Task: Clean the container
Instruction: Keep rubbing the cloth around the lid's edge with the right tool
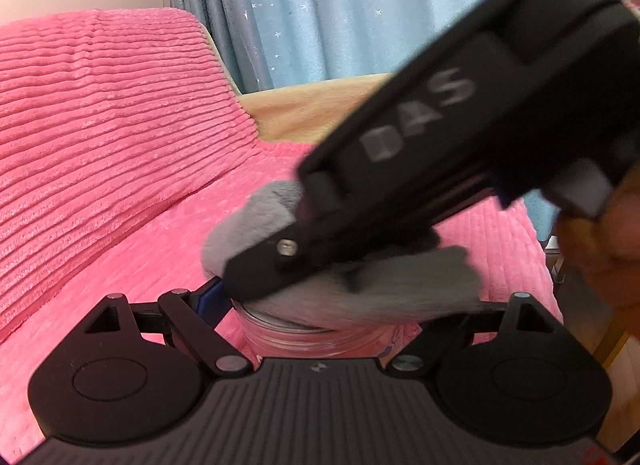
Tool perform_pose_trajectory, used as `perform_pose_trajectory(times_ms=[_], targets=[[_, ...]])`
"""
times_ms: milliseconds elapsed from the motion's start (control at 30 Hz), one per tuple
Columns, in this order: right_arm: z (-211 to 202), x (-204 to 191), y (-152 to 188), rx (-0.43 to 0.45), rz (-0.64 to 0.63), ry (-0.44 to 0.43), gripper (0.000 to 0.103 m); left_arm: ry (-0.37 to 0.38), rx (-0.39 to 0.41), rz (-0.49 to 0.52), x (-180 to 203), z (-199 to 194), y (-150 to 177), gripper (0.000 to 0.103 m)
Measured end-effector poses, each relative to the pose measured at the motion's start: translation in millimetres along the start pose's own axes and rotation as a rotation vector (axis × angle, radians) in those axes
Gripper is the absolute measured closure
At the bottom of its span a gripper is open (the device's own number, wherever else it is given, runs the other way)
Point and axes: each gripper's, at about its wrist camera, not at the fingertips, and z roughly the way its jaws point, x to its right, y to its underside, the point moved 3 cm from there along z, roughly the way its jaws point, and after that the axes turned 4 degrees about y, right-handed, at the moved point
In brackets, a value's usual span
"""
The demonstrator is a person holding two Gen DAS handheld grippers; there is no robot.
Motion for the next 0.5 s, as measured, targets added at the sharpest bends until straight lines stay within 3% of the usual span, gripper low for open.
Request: perform_pose_trajectory(times_ms=[300,500], targets=[[-19,-1,-1,0.005,-0.14,0.172,0.101,-0.006,0.0,0.002,11,2,-3,0.016],[-35,2,4,-0.035,-0.126,0.119,0.1,-0.003,0.0,0.009,13,1,-2,0.016]])
